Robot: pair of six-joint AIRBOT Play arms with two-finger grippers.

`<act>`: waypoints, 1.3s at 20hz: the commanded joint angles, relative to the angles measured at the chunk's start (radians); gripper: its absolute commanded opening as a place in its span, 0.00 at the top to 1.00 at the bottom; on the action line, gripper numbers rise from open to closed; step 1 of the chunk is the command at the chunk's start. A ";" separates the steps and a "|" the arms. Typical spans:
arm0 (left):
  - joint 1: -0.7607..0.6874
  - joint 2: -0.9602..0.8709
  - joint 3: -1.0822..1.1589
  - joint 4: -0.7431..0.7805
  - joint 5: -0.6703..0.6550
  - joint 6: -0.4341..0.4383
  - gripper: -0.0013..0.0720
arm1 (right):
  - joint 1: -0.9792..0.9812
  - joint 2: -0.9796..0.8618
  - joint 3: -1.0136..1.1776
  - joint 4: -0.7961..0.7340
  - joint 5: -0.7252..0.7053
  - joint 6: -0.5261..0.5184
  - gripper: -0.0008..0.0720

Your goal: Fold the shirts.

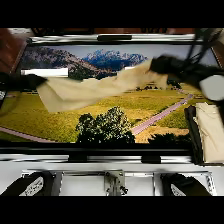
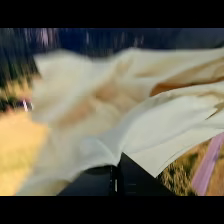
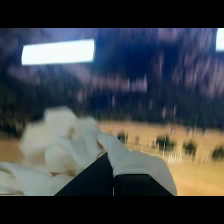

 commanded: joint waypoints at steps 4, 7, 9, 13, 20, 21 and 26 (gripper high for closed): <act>-0.001 0.214 0.650 0.038 0.008 -0.260 0.94 | 0.000 0.333 0.230 -0.053 -0.190 0.004 0.90; 0.000 0.281 0.625 0.042 -0.035 -0.272 0.94 | 0.000 0.443 0.230 -0.076 -0.188 0.003 0.90; 0.000 0.282 0.598 0.046 -0.117 -0.282 0.94 | 0.000 0.474 0.230 -0.145 -0.160 0.004 0.91; 0.000 0.276 0.451 0.087 -0.170 -0.298 0.94 | 0.000 0.428 0.230 -0.271 0.113 0.009 0.91; 0.000 0.235 -0.164 0.180 -0.055 -0.295 0.94 | 0.000 0.056 0.060 -0.457 0.459 0.065 0.90; 0.000 0.204 -0.254 0.180 0.037 -0.295 0.94 | 0.000 -0.019 0.017 -0.455 0.362 0.111 0.90; 0.000 -0.143 -0.333 0.151 0.270 -0.298 0.94 | 0.000 -0.439 -0.018 -0.383 -0.221 0.374 0.90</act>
